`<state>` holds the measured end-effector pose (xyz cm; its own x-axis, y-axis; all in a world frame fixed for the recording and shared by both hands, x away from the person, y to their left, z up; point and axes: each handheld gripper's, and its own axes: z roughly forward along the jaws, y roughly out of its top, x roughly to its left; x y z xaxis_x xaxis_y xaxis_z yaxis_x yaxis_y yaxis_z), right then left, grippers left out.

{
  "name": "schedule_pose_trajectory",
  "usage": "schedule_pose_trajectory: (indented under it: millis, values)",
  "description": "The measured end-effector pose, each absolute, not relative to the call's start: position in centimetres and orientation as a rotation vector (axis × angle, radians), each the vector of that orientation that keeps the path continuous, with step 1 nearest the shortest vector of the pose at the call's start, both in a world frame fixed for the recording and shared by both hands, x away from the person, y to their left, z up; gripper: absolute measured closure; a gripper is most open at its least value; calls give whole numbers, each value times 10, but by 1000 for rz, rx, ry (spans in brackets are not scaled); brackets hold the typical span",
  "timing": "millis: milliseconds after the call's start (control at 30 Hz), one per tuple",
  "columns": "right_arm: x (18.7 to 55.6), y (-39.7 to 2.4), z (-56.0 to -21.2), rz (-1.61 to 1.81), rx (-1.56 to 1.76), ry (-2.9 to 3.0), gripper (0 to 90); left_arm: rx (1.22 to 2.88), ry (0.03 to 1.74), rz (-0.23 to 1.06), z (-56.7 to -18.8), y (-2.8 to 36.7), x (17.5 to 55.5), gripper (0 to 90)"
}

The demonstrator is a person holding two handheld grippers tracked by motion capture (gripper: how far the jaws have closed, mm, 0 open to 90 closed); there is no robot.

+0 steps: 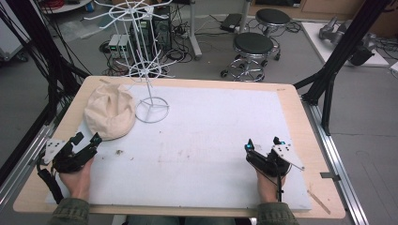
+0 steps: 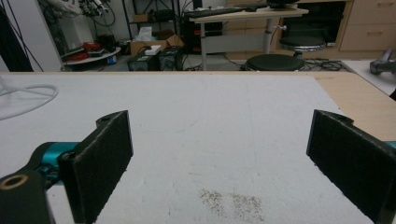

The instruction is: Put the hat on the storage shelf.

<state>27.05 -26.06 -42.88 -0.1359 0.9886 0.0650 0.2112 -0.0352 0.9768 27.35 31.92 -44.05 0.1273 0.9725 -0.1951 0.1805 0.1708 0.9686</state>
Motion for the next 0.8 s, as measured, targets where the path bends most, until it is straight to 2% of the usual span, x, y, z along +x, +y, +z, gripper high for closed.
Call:
schedule_pose_trajectory:
  millis: [800]
  values:
    - [271,-260,-429,1250,1342,1463,60,1243,1293,857,-440,319,274,323]
